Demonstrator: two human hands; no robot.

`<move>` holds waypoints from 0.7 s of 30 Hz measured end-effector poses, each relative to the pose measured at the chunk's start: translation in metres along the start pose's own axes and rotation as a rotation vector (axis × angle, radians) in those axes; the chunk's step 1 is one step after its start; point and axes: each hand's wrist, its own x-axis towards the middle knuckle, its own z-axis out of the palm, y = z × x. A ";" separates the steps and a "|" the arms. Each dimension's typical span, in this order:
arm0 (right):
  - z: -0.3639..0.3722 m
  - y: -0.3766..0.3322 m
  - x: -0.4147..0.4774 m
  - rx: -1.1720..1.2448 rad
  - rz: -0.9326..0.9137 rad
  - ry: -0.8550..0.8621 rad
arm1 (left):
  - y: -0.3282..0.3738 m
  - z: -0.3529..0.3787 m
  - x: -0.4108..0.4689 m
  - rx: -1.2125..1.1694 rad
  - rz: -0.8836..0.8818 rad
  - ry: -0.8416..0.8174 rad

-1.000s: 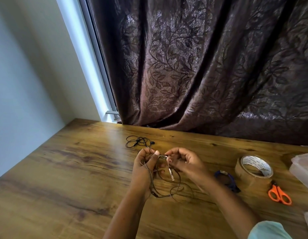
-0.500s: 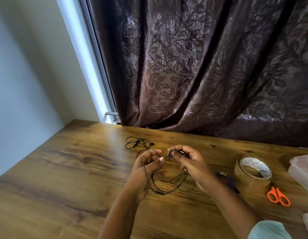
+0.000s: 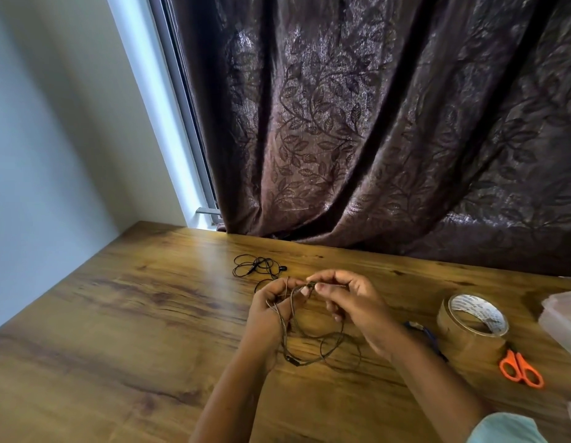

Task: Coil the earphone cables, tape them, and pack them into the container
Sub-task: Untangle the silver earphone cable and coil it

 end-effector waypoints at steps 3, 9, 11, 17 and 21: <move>-0.003 -0.002 0.001 0.026 0.046 -0.017 | -0.001 -0.001 0.000 -0.015 -0.014 0.006; -0.004 -0.004 0.004 -0.010 0.044 -0.031 | -0.002 0.001 -0.001 -0.105 -0.156 0.022; -0.002 -0.004 0.003 0.006 0.035 -0.029 | 0.000 0.001 0.000 -0.123 -0.153 -0.012; 0.010 0.003 -0.002 0.146 -0.028 -0.036 | 0.003 0.006 0.003 -0.228 -0.184 -0.046; 0.010 0.001 -0.003 0.242 -0.045 -0.096 | 0.001 0.007 0.007 -0.361 -0.174 -0.005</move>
